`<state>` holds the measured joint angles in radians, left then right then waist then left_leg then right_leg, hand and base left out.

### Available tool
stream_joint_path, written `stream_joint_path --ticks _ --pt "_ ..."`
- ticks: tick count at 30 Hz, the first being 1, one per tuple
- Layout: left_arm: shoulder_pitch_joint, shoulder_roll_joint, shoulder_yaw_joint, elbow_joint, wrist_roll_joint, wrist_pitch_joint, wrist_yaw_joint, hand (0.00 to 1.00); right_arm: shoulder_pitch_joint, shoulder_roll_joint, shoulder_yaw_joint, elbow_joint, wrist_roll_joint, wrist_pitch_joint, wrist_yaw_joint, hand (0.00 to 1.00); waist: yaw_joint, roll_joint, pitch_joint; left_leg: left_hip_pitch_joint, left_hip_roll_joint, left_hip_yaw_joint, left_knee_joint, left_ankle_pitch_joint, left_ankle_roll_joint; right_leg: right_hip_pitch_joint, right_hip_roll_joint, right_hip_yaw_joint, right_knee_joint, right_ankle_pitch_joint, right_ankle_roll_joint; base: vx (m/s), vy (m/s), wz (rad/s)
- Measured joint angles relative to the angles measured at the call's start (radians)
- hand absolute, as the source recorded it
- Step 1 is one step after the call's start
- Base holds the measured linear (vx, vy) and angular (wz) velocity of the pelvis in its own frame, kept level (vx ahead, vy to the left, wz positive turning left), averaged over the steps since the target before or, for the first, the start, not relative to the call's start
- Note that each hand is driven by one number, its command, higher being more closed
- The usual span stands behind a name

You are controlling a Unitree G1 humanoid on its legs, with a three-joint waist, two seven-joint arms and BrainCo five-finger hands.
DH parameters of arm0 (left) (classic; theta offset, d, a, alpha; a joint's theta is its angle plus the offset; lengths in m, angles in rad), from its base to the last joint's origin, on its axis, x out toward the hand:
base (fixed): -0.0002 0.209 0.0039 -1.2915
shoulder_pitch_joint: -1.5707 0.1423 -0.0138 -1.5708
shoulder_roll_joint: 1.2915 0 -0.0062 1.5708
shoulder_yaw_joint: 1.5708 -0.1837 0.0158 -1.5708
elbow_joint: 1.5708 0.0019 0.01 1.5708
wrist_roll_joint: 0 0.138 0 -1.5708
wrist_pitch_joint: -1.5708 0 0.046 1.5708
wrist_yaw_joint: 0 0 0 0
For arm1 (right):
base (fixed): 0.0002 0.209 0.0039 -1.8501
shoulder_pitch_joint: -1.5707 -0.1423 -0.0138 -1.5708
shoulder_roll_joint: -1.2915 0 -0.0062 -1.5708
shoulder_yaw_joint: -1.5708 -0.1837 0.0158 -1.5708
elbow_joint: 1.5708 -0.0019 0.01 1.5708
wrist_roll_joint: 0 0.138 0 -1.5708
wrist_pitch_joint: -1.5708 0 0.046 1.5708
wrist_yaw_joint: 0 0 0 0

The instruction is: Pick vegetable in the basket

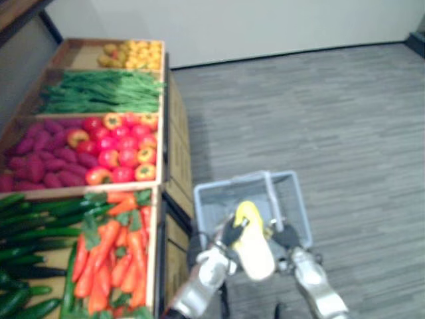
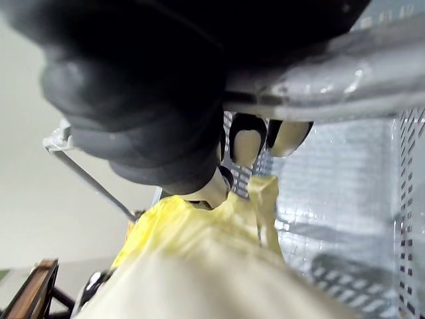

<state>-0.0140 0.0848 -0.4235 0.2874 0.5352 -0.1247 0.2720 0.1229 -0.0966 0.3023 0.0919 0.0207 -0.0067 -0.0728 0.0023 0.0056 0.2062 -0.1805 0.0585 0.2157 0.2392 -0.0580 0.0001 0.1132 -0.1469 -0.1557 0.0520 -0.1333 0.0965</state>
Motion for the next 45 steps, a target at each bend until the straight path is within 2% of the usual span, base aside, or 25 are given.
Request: stream_joint_path --ticks 2,3,5,7,9,10,11,13,16,18,20,21,22,25,28,31,32,33,35,36,37,38,40,42,45 --pt "-0.024 0.003 0.005 0.0 0.021 0.013 0.002 1.0 -0.011 -0.001 0.017 -0.01 -0.001 -0.002 0.014 1.0 0.005 -0.027 0.001 0.001 -0.026 0.024 0.007 -0.014 0.026 0.016 -0.029 0.002 -0.025 0.017 0.026 0.3 0.146 0.1" --pt "-0.025 0.003 0.007 0.0 0.028 0.02 0.003 0.0 -0.007 0.01 0.021 -0.01 -0.001 -0.003 0.026 1.0 0.006 -0.038 0.001 0.036 -0.042 0.057 0.004 -0.026 0.042 0.032 -0.052 0.017 -0.013 0.018 0.027 0.27 0.122 -0.12" --pt "-0.019 0.002 0.009 -0.003 0.03 0.021 0.006 0.0 0.001 0.008 0.022 -0.011 -0.001 -0.005 0.04 1.0 0.008 -0.038 0.001 0.092 -0.048 0.089 -0.021 -0.04 0.05 0.021 -0.065 0.046 0.063 0.015 0.031 0.22 0.101 -0.53" --pt "-0.021 0.001 0.007 -0.003 0.034 0.021 0.006 0.0 0.019 0.007 0.03 -0.019 0.0 -0.009 0.047 1.0 0.003 -0.038 0.001 0.167 -0.045 0.107 -0.08 -0.069 0.041 -0.055 -0.074 0.057 0.261 -0.006 0.061 0.18 0.106 -0.62" --pt "-0.024 0.016 0.004 0.0 0.038 0.034 0.007 0.0 0.05 0.009 0.031 -0.037 0.006 -0.009 0.062 1.0 -0.009 -0.086 0.002 0.253 -0.072 0.11 -0.124 -0.1 0.05 -0.209 -0.136 0.06 0.64 0.012 0.076 0.2 0.109 -0.22" --pt "-0.024 0.024 -0.003 0.003 0.038 0.042 0.007 0.0 0.059 0.011 0.034 -0.037 0.014 -0.009 0.064 1.0 -0.014 -0.098 0.001 0.272 -0.076 0.108 -0.125 -0.107 0.054 -0.235 -0.154 0.064 0.71 0.003 0.071 0.21 0.058 0.17" --pt "-0.019 0.035 -0.005 0.005 0.038 0.049 0.01 0.0 0.067 0.011 0.045 -0.037 0.025 -0.009 0.07 1.0 -0.025 -0.097 0.002 0.298 -0.074 0.097 -0.126 -0.115 0.055 -0.268 -0.156 0.063 0.776 -0.028 0.033 0.18 0.017 0.36" --pt "-0.027 0.038 0.001 0.006 0.058 0.051 0.026 0.0 0.068 0.009 0.062 -0.039 0.027 -0.009 0.073 1.0 -0.028 -0.101 -0.002 0.307 -0.066 0.072 -0.133 -0.117 0.051 -0.318 -0.154 0.039 0.755 -0.071 0.017 0.25 -0.02 0.46" --pt "-0.034 0.038 0.0 0.039 0.077 0.051 0.039 0.0 0.07 0.015 0.058 -0.042 0.031 -0.009 0.074 1.0 -0.029 -0.087 -0.003 0.304 -0.036 -0.005 -0.129 -0.13 0.027 -0.341 -0.116 0.041 0.536 -0.085 -0.005 0.2 -0.151 0.61" --pt "-0.037 0.037 -0.001 0.079 0.099 0.061 0.041 0.0 0.076 0.007 0.057 -0.041 0.06 -0.01 0.075 1.0 -0.031 -0.059 -0.004 0.294 0.016 -0.07 -0.118 -0.148 -0.017 -0.34 -0.047 0.117 0.336 -0.063 0.01 0.25 -0.347 0.89" --pt "-0.043 0.04 0.0 0.104 0.117 0.063 0.043 0.0 0.098 0.011 0.054 -0.049 0.07 -0.018 0.078 1.0 -0.032 -0.079 -0.018 0.265 0.023 -0.148 -0.091 -0.169 -0.057 -0.328 -0.028 0.262 0.19 -0.009 0.008 0.23 -0.407 1.17" --pt "-0.045 0.035 0.001 0.122 0.117 0.064 0.047 0.0 0.116 0.024 0.042 -0.046 0.071 -0.019 0.081 1.0 -0.039 -0.08 -0.016 0.248 0.03 -0.219 -0.078 -0.183 -0.088 -0.307 -0.007 0.324 0.189 0.062 0.077 0.23 -0.451 1.47" --pt "-0.037 0.018 0.001 0.129 0.117 0.07 0.049 0.0 0.141 0.012 0.008 -0.046 0.07 -0.019 0.084 1.0 -0.043 -0.031 -0.019 0.233 0.071 -0.268 -0.072 -0.184 -0.108 -0.295 0.036 0.298 0.24 0.023 0.062 0.22 -0.434 1.42" --pt "-0.033 0.014 0.012 0.134 0.116 0.069 0.056 0.0 0.188 0.014 -0.055 -0.042 0.069 -0.015 0.081 1.0 -0.048 -0.011 -0.019 0.198 0.119 -0.36 -0.043 -0.163 -0.143 -0.302 0.096 0.368 0.387 -0.063 0.046 0.19 -0.315 1.43" --pt "-0.006 -0.012 0.061 0.113 0.104 0.044 0.057 0.0 0.179 0.015 -0.087 -0.033 0.065 -0.018 0.081 1.0 -0.04 -0.003 -0.025 0.121 0.178 -0.416 -0.051 -0.084 -0.173 -0.289 0.126 0.247 0.35 -0.084 0.009 0.09 -0.3 1.21" --pt "0.046 -0.03 0.107 0.01 0.09 0.024 0.06 0.0 0.137 0.034 -0.164 0.084 0.055 -0.019 0.066 1.0 -0.027 -0.001 -0.026 0.044 0.179 -0.378 -0.087 0.047 -0.123 -0.222 0.092 0.076 0.27 -0.093 -0.021 0.02 -0.229 1.64" --pt "0.056 -0.043 0.153 -0.03 0.056 0.02 0.074 0.0 0.135 0.049 -0.258 0.138 0.055 -0.019 0.038 1.0 -0.029 0.007 -0.028 0.023 0.183 -0.231 -0.054 0.042 -0.06 -0.175 0.071 -0.022 0.22 -0.082 -0.045 -0.01 -0.142 2.01" --pt "0.059 -0.047 0.172 -0.04 0.049 0.021 0.077 0.0 0.134 0.05 -0.291 0.157 0.055 -0.019 0.026 1.0 -0.028 0.012 -0.028 0.009 0.187 -0.166 -0.014 0.023 -0.046 -0.163 0.067 -0.048 0.21 -0.082 -0.046 -0.02 -0.081 1.94" --pt "0.059 -0.031 0.259 -0.075 0.016 0.026 0.084 0.0 0.135 0.041 -0.456 0.255 0.055 -0.014 -0.045 1.0 -0.03 0.044 -0.025 -0.022 0.22 0.197 0.165 -0.057 0.0 -0.098 0.041 -0.204 0.193 -0.081 -0.047 -0.02 -0.001 2.26" --pt "0.061 -0.011 0.281 -0.11 0.015 0.028 0.084 0.0 0.138 0.031 -0.536 0.299 0.055 -0.009 -0.081 1.0 -0.033 0.054 -0.029 -0.028 0.215 0.279 0.154 -0.037 0.005 -0.075 0.035 -0.265 0.196 -0.082 -0.047 -0.01 0.045 2.19" --pt "0.067 0.003 0.284 -0.135 0.015 0.028 0.084 0.0 0.135 0.031 -0.576 0.32 0.056 -0.006 -0.095 1.0 -0.029 0.063 -0.034 -0.023 0.198 0.287 0.122 -0.021 0.006 -0.064 0.029 -0.293 0.192 -0.083 -0.049 -0.04 0.088 2.04" --pt "0.079 0.036 0.288 -0.177 0.015 0.023 0.084 0.0 0.133 0.035 -0.646 0.35 0.058 -0.006 -0.126 1.0 -0.03 0.044 -0.031 -0.006 0.134 0.288 0.004 0.018 0.007 -0.043 -0.002 -0.36 0.172 -0.083 -0.049 0.02 0.128 1.84" --pt "0.079 0.054 0.305 -0.201 0.001 0.019 0.084 0.0 0.115 0.045 -0.738 0.42 0.058 -0.007 -0.163 1.0 -0.029 0.046 -0.029 0.011 0.129 0.36 0.042 -0.033 0.025 0.0 -0.028 -0.459 0.153 -0.078 -0.04 0.08 0.149 1.74" --pt "0.078 0.057 0.304 -0.213 -0.022 0.018 0.077 0.0 0.113 0.035 -0.826 0.501 0.066 -0.001 -0.189 1.0 -0.028 0.048 -0.028 0.031 0.087 0.298 0.011 -0.04 0.039 0.037 -0.057 -0.536 0.226 -0.078 -0.04 0.06 0.149 1.41" --pt "0.06 0.091 0.268 -0.235 -0.062 0.017 0.069 0.0 0.13 0.04 -0.918 0.577 0.082 0.001 -0.207 1.0 -0.035 0.02 -0.033 0.065 -0.013 0.174 -0.078 -0.025 0.054 -0.033 -0.169 -0.462 0.515 -0.065 -0.067 0.04 0.18 1.41"
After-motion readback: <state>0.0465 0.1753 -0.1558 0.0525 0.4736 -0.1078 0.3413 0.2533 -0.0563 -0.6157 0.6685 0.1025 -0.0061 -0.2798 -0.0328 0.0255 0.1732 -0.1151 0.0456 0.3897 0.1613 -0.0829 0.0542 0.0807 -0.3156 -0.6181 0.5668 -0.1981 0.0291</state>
